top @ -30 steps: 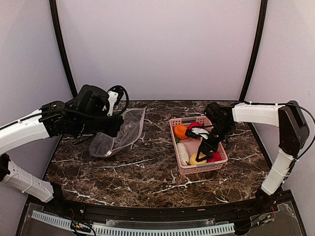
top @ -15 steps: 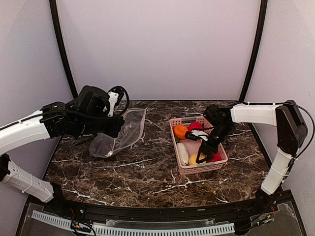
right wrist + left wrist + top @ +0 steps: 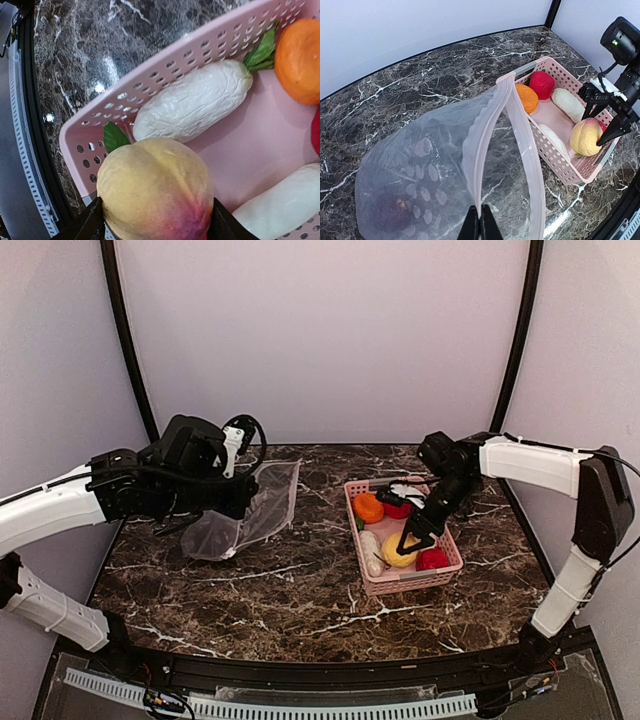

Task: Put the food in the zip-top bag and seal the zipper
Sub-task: Pick up the fake fruit from the bin, then place the fake fruit in the zipper food storage bag, then pick up the fake fruit from the bin.

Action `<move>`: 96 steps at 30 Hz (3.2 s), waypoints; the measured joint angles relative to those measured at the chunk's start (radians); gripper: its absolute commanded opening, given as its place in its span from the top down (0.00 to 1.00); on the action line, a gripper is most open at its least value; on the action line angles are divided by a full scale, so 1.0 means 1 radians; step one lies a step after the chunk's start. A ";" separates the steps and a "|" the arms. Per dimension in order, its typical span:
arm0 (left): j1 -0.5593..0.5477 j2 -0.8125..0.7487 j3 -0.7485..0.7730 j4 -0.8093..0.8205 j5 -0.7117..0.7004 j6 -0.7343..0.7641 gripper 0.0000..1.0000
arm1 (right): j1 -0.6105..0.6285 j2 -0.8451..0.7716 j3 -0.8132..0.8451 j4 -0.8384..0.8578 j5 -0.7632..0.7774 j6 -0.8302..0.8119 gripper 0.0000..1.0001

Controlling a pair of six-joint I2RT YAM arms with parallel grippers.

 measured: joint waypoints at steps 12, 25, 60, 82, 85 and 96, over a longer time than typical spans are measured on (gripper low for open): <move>0.000 0.126 0.007 0.113 0.036 -0.051 0.99 | 0.039 -0.074 0.351 -0.047 -0.119 0.002 0.62; 0.000 0.198 0.035 0.222 0.069 -0.144 0.99 | 0.119 0.005 0.537 0.043 -0.370 0.123 0.59; -0.027 0.097 0.031 0.288 0.027 -0.192 0.99 | 0.249 0.303 0.751 0.080 -0.164 0.340 0.50; -0.042 0.076 -0.023 0.312 -0.023 -0.190 0.99 | 0.261 0.124 0.608 0.072 -0.146 0.255 0.21; -0.042 0.055 -0.034 0.311 -0.031 -0.180 0.99 | 0.223 0.020 0.525 0.091 -0.167 0.231 0.21; -0.042 0.010 -0.068 0.279 -0.050 -0.129 0.99 | 0.042 -0.141 0.179 0.090 -0.144 0.156 0.24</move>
